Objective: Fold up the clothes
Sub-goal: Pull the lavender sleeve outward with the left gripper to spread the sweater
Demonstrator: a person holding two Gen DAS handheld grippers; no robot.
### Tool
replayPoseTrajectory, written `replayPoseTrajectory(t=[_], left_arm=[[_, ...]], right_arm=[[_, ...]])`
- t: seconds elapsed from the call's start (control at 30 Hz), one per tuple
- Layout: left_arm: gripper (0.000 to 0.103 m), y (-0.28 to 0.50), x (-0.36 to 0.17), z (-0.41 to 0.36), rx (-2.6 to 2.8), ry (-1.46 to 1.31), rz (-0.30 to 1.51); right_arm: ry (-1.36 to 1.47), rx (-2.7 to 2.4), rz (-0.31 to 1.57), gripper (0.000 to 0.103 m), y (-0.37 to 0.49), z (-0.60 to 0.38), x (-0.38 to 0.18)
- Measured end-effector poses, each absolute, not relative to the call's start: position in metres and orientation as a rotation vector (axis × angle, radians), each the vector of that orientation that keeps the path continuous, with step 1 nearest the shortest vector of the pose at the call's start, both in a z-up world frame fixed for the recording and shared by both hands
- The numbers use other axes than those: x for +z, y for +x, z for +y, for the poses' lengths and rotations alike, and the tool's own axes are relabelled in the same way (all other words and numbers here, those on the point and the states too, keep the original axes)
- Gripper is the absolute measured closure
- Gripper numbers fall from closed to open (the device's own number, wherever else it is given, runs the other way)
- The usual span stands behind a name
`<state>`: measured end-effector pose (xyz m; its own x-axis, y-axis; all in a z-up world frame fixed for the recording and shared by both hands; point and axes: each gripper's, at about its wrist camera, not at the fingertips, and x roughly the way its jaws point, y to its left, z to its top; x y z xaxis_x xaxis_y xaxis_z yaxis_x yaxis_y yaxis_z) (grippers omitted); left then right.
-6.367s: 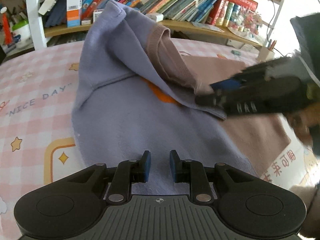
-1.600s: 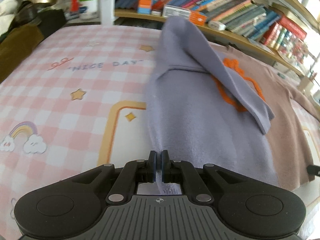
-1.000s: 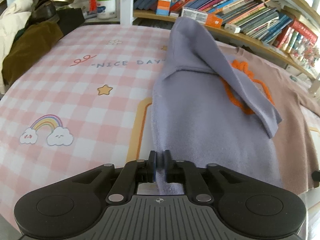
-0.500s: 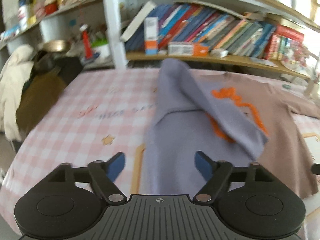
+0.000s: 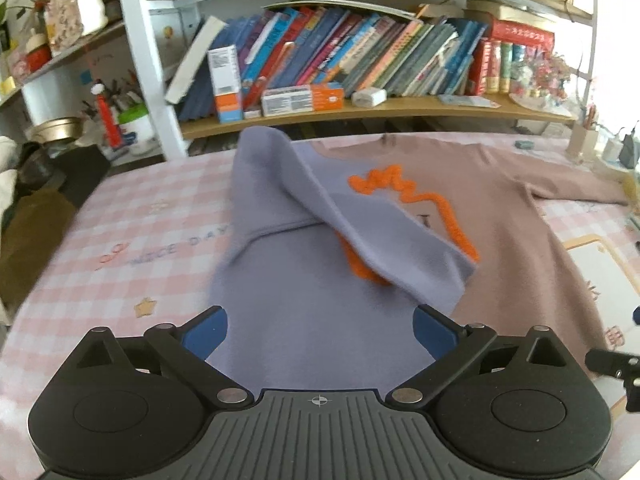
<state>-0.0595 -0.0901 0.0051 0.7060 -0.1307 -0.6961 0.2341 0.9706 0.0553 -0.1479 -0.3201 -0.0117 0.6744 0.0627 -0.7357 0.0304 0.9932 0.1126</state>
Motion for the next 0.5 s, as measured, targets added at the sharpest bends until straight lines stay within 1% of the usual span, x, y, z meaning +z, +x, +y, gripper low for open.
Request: replayPoseTrajectory(t=[0.07, 0.13, 0.2, 0.23, 0.3, 0.4, 0.43, 0.47, 0.5], left_arm=[[0.004, -0.054, 0.001, -0.093, -0.235, 0.099, 0.767], [0.014, -0.047, -0.003, -0.096, -0.254, 0.052, 0.774], [0.033, -0.037, -0.008, -0.099, -0.268, 0.011, 0.791], [0.037, -0.031, -0.011, -0.1, -0.276, -0.012, 0.802], [0.054, -0.018, -0.018, -0.103, -0.298, -0.067, 0.831], [0.067, 0.0, -0.032, -0.108, -0.331, -0.158, 0.903], [0.069, 0.005, -0.037, -0.108, -0.334, -0.192, 0.929], [0.074, 0.009, -0.042, -0.107, -0.335, -0.224, 0.95], [0.084, 0.012, -0.043, -0.101, -0.325, -0.239, 0.955]], right_arm=[[0.134, 0.012, 0.838, 0.004, -0.151, -0.323, -0.013], [0.147, 0.004, 0.845, 0.004, -0.154, -0.327, -0.014], [0.152, -0.007, 0.845, 0.004, -0.157, -0.331, -0.014], [0.152, -0.014, 0.845, 0.004, -0.158, -0.332, -0.014], [0.153, -0.028, 0.844, 0.004, -0.161, -0.335, -0.013], [0.156, -0.051, 0.847, 0.004, -0.163, -0.337, -0.012], [0.158, -0.059, 0.85, 0.004, -0.163, -0.337, -0.012], [0.159, -0.066, 0.852, 0.004, -0.164, -0.337, -0.012], [0.162, -0.075, 0.856, 0.004, -0.164, -0.337, -0.013]])
